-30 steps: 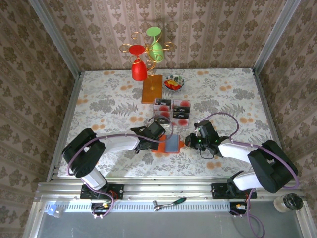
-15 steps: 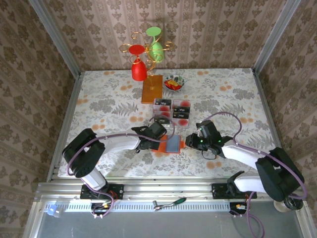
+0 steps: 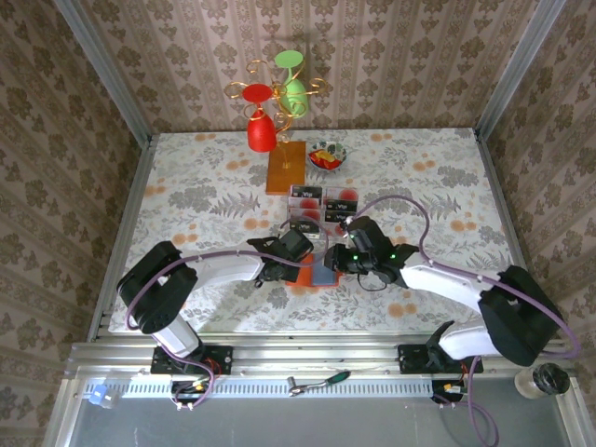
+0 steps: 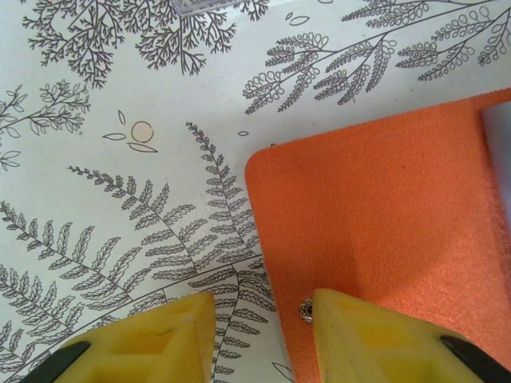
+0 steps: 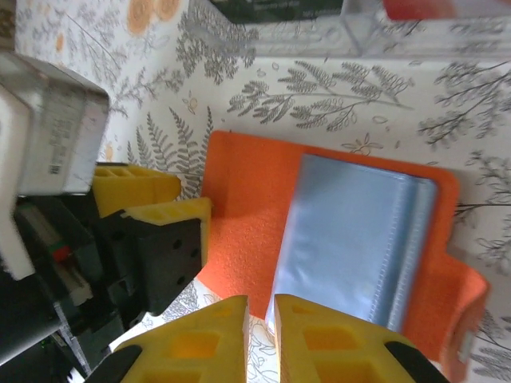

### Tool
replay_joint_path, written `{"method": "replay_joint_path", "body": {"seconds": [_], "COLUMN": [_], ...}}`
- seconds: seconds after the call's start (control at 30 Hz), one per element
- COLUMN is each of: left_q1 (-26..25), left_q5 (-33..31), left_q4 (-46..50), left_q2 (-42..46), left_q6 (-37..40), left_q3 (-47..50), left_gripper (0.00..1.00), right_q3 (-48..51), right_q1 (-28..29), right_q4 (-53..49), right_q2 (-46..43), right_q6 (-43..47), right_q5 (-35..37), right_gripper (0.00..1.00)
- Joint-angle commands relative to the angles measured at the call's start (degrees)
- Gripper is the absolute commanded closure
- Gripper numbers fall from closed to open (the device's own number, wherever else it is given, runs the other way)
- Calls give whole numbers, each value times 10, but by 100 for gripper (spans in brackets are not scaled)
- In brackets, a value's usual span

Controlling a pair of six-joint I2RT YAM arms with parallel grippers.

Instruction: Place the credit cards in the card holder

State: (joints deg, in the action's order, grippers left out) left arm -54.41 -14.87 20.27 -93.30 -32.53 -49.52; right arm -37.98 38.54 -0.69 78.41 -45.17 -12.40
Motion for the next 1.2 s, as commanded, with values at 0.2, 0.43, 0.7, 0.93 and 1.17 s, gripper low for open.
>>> {"method": "replay_joint_path", "body": {"seconds": [0.2,0.43,0.7,0.93,1.17], "left_q1": [-5,-4,-5,-6,-6], "left_q5": [-10,-11,-10,-11,-12], "left_q4": [14,16,15,20,24], "left_q2": [-10,-16,-18,-8,-7], "left_q6": [11,13,11,13,15], "left_q3": [-17,-20,-19,-23,-36], "left_gripper": [62,62,62,62,62], "right_q3": [22,70,110,89,30], "right_q1": [-31,-48,-58,-55,-40], "right_q4": [25,64,118,66,6], "right_q2": [57,48,60,-11,-20], "right_q6": [9,-5,-26,-10,20], "right_q5": [36,31,17,17,11], "right_gripper": [86,86,86,86,87]}}
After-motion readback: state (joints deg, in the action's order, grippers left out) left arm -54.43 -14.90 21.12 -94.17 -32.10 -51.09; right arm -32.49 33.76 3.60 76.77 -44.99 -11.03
